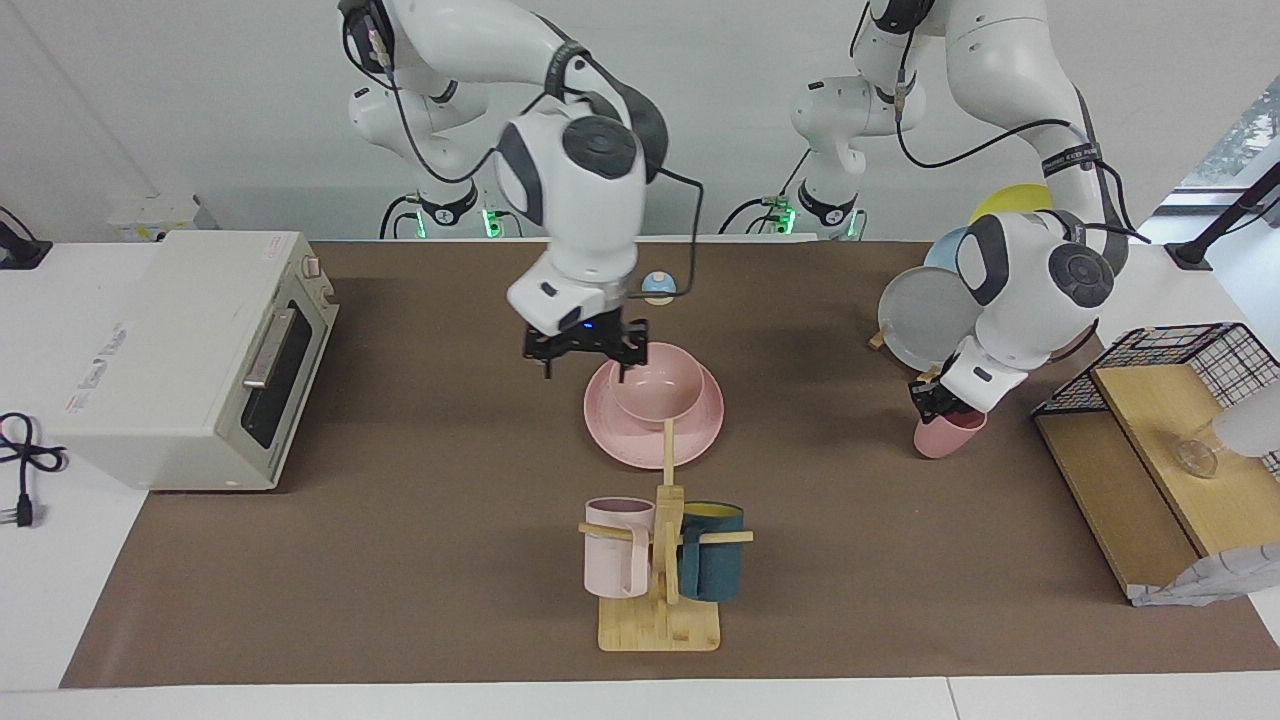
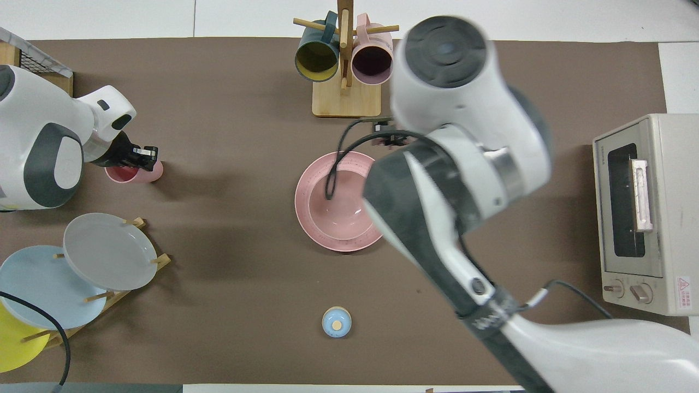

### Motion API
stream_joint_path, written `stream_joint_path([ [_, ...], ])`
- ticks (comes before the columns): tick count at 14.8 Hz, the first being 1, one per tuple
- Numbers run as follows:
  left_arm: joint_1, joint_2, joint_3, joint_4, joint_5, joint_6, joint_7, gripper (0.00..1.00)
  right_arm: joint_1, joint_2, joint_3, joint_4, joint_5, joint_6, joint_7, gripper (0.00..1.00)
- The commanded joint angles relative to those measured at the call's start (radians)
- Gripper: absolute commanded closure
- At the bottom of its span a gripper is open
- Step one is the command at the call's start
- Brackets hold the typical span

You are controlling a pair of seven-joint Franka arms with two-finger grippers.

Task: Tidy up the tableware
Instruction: 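Set the pink bowl on the pink plate and withdraw the right gripper, then carry the pink cup with the left gripper and lower it into the bowl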

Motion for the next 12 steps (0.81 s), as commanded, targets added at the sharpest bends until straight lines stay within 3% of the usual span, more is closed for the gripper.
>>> stream_joint_path([
  [1, -0.038, 0.014, 0.000, 0.257, 0.004, -0.251, -0.042, 1.00, -0.169, -0.237, 0.020, -0.227, 0.045, -0.047, -0.147, 0.00],
  [3, -0.127, 0.115, -0.003, 0.560, -0.006, -0.527, -0.219, 1.00, -0.237, -0.320, 0.014, -0.243, 0.070, -0.170, -0.255, 0.00],
  [4, -0.183, 0.182, -0.002, 0.703, -0.008, -0.620, -0.334, 1.00, -0.265, -0.337, 0.010, -0.243, 0.070, -0.219, -0.298, 0.00],
  [5, -0.258, 0.224, 0.001, 0.785, -0.009, -0.663, -0.464, 1.00, -0.294, -0.337, 0.003, -0.240, 0.070, -0.225, -0.325, 0.00],
  [7, -0.386, 0.230, -0.005, 0.802, -0.014, -0.594, -0.699, 1.00, -0.354, -0.320, -0.001, -0.216, 0.074, -0.223, -0.355, 0.00],
  [9, -0.470, 0.226, -0.007, 0.776, -0.043, -0.514, -0.807, 1.00, -0.349, -0.297, -0.020, -0.165, 0.054, -0.227, -0.359, 0.00],
  [12, -0.550, 0.223, -0.003, 0.636, -0.046, -0.319, -0.873, 1.00, -0.334, -0.280, -0.062, -0.160, 0.054, -0.224, -0.382, 0.00],
])
